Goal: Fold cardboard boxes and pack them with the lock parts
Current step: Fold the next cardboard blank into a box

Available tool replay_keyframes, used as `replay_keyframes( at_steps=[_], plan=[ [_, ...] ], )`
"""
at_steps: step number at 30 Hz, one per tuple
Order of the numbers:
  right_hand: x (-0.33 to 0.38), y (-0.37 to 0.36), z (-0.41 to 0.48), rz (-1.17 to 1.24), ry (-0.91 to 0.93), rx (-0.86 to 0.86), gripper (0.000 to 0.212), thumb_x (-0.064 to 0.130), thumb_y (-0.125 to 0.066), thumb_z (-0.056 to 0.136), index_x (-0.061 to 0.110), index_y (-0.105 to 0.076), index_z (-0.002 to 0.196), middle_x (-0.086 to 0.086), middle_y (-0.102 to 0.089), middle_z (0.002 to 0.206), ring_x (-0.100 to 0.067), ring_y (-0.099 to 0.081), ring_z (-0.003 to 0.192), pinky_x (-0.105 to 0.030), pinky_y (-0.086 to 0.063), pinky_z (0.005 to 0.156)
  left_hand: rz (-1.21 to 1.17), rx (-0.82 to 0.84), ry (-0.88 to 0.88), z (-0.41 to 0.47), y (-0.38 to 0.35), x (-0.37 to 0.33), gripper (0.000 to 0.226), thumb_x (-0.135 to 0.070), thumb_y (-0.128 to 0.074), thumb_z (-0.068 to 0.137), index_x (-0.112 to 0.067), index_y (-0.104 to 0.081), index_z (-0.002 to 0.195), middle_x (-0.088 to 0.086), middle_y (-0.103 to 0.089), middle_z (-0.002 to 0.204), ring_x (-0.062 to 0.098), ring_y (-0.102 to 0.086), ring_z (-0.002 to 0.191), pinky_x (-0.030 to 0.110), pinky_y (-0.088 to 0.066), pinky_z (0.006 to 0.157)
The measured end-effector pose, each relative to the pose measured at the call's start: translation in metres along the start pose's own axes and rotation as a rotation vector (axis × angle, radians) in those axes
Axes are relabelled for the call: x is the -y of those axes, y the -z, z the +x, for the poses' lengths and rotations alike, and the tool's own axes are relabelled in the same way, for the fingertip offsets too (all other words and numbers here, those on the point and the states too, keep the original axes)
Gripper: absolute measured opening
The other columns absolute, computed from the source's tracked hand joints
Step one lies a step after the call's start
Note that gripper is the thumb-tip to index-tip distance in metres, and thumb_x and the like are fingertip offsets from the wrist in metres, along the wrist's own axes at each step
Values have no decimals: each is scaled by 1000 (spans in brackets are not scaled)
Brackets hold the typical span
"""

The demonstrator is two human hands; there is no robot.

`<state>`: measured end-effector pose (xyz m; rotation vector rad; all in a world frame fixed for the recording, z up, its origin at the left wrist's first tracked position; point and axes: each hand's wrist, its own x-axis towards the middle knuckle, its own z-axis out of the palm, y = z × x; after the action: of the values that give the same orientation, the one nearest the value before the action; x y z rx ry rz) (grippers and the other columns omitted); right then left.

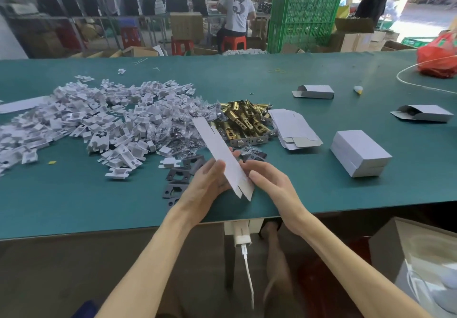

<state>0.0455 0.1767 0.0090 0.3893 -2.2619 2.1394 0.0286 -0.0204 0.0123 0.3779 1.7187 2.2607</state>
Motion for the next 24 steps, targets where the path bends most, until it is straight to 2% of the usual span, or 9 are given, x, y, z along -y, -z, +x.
replay_keyframes(
  at_steps=[2, 4, 9, 11, 13, 14, 17, 21, 24],
  plan=[
    [-1, 2, 1, 56, -35, -30, 39, 20, -70, 95, 15, -62, 132, 6, -70, 127, -7, -64, 118, -23, -50, 102, 14, 61, -5, -3, 0, -2, 90, -70, -77, 75, -22, -55, 149, 9, -57, 151, 30, -53, 141, 53, -39, 117],
    [-3, 3, 2, 40, -51, -12, 39, 12, -70, 94, 14, -62, 132, 5, -70, 126, -9, -65, 117, -26, -51, 103, 30, 100, -6, -5, -2, -4, 88, -70, -75, 78, -24, -54, 149, 7, -55, 154, 29, -51, 143, 54, -38, 119],
    [2, 3, 2, 36, -80, 26, 44, 21, -74, 87, 21, -62, 130, 11, -70, 123, -7, -65, 113, -17, -50, 92, 94, 84, 4, -8, -5, -8, 114, -84, -69, 69, -17, -42, 157, 7, -51, 157, 27, -47, 146, 55, -33, 121],
    [4, 4, 1, 45, -106, 29, 50, 28, -72, 81, 23, -62, 130, 9, -69, 122, -6, -64, 112, -15, -50, 90, 85, 66, 28, -9, -11, -11, 119, -89, -68, 62, -17, -45, 153, 3, -55, 153, 17, -53, 140, 46, -42, 115],
    [6, 4, 0, 56, -124, 34, 51, 30, -71, 80, 25, -62, 130, 9, -69, 121, -5, -64, 111, -15, -50, 87, 60, 8, 16, -9, -14, -12, 123, -94, -62, 55, -12, -49, 146, -3, -62, 135, -3, -65, 118, 24, -54, 97],
    [6, 4, -1, 78, -130, 27, 50, 29, -71, 80, 24, -62, 130, 7, -70, 120, -7, -65, 110, -16, -51, 87, 89, 12, -3, -8, -13, -11, 126, -93, -60, 57, -7, -46, 149, -2, -62, 135, -3, -66, 118, 21, -55, 95],
    [4, 12, -2, 234, -167, -37, 43, 10, -72, 88, 16, -64, 129, -2, -72, 120, -18, -66, 111, -25, -54, 88, 145, 79, -38, -10, -12, -9, 114, -78, -73, 71, -7, -40, 154, 11, -53, 154, 29, -51, 143, 46, -47, 113],
    [4, 21, -3, 528, -260, -103, 45, 3, -68, 89, 10, -61, 133, -15, -70, 124, -24, -69, 104, -29, -59, 85, 152, 83, -5, -8, -9, -6, 102, -63, -88, 67, -26, -45, 151, 0, -56, 152, 25, -50, 143, 45, -45, 114],
    [6, 20, -3, 508, -284, -116, 43, 3, -70, 89, 13, -63, 131, -10, -72, 120, -22, -73, 98, -28, -61, 74, 190, 104, -5, -8, -7, -4, 104, -56, -91, 68, -27, -41, 155, 0, -55, 154, 21, -49, 144, 46, -35, 120]
  ],
)
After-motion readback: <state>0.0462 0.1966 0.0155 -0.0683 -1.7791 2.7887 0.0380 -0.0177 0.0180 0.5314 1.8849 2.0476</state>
